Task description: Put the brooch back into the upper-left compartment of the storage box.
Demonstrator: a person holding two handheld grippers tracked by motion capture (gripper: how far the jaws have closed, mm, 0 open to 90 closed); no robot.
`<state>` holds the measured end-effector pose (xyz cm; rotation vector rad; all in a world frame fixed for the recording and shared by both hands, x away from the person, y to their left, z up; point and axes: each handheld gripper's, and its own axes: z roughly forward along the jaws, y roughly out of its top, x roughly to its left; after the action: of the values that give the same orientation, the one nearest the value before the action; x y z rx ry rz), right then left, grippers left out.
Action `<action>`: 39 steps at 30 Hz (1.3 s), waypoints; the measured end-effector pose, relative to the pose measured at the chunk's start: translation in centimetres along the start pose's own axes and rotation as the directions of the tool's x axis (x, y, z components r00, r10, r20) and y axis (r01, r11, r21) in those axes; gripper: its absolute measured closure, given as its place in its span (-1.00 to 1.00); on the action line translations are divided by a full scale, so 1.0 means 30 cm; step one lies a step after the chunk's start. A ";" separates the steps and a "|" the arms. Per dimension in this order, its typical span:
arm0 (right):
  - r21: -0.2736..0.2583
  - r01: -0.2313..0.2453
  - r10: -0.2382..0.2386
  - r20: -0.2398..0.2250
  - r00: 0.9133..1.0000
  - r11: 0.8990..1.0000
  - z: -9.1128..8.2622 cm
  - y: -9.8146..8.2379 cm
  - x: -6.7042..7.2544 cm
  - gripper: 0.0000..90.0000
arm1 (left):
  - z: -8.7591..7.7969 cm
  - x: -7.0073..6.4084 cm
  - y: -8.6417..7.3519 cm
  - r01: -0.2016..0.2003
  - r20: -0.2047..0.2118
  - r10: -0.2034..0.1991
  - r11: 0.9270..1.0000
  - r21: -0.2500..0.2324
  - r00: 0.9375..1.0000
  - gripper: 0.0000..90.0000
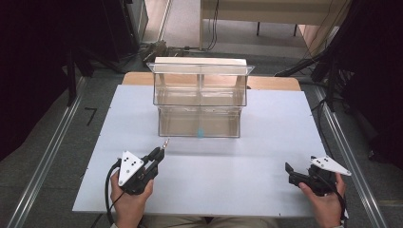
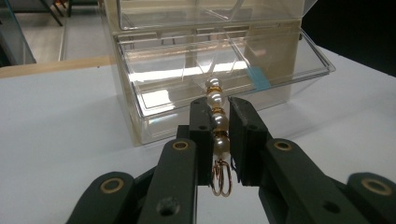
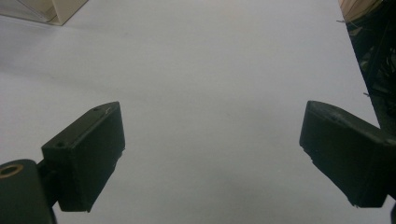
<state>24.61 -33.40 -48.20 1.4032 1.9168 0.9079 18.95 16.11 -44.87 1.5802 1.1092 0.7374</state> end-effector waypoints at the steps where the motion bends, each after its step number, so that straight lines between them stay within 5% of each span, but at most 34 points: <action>1: 0.000 0.000 0.000 0.000 1.000 1.000 0.000 0.000 0.000 -0.88 | 0.000 0.000 0.000 0.000 0.000 0.000 1.000 0.000 1.000 0.76; 39: 0.001 -0.002 0.002 0.000 1.000 1.000 0.001 -0.001 -0.004 -0.88 | 0.060 0.001 0.076 0.024 0.003 -0.024 0.998 -0.064 1.000 0.76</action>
<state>24.65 -33.51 -48.24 1.4055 1.9162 0.9083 21.20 15.32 -43.20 1.5110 1.0902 0.7478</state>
